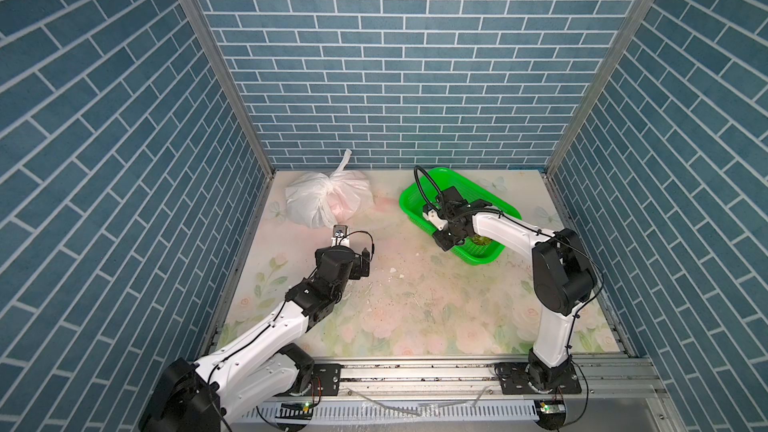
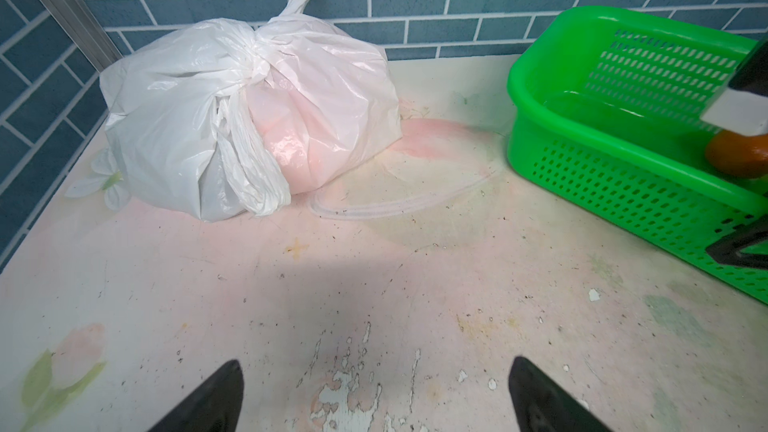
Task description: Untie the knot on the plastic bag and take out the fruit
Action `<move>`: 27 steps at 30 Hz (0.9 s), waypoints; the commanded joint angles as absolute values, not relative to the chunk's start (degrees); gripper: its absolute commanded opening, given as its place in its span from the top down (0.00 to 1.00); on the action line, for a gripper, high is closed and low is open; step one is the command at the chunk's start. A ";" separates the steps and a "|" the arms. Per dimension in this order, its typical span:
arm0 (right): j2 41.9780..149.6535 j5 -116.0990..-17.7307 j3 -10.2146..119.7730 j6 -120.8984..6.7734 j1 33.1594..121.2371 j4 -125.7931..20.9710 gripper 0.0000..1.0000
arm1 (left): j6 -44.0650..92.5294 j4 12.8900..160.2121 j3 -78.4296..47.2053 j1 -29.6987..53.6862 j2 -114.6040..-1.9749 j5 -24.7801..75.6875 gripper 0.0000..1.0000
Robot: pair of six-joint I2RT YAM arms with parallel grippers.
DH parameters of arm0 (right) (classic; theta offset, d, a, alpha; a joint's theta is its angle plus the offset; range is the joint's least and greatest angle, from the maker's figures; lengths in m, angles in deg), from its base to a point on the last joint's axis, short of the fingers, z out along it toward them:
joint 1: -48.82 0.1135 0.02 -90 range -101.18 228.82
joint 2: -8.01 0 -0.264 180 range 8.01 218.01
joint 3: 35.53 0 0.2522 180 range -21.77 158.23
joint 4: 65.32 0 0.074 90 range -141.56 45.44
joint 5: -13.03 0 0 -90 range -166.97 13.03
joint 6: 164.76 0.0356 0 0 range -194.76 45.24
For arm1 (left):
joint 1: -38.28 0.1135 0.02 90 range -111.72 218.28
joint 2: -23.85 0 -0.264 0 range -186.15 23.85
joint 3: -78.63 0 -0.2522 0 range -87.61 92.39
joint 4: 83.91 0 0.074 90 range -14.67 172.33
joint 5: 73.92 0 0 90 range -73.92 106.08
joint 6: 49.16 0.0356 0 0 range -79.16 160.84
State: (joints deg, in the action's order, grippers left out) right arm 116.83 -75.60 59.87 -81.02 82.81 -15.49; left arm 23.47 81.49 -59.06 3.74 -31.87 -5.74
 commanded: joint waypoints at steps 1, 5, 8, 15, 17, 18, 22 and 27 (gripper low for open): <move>116.99 -78.08 60.41 -79.12 81.07 -16.11 0.81 | 23.56 83.01 -58.39 3.39 -32.84 -5.61 0.00; 118.06 -79.19 60.90 -78.13 77.44 -16.38 0.86 | 23.80 83.39 -57.95 3.39 -33.85 -5.28 0.00; 119.53 -79.57 62.67 -77.42 73.79 -15.99 0.88 | 24.12 83.54 -57.73 3.37 -34.58 -5.12 0.00; 124.35 -83.05 70.03 -75.51 67.28 -13.47 0.92 | 24.49 83.70 -57.12 3.39 -35.70 -5.06 0.00; 126.30 -84.11 73.02 -74.91 65.80 -12.30 0.93 | 24.42 83.65 -57.01 3.39 -35.87 -5.01 0.00; 127.27 -84.72 74.57 -74.56 65.25 -11.66 0.93 | 24.45 83.72 -56.94 3.39 -35.89 -4.93 0.00; 131.71 -86.32 81.34 -72.01 62.97 -8.51 0.96 | 24.48 83.15 -56.67 3.35 -35.97 -4.88 0.00; 136.99 -87.66 87.19 -69.79 61.92 -6.00 0.96 | 24.47 82.55 -56.42 3.39 -35.54 -5.17 0.00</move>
State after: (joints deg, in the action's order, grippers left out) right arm 133.77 -86.40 84.09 -73.51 62.31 -9.69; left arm 23.91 83.24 -57.90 3.74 -35.89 -5.13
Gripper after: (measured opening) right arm 0.169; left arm 0.996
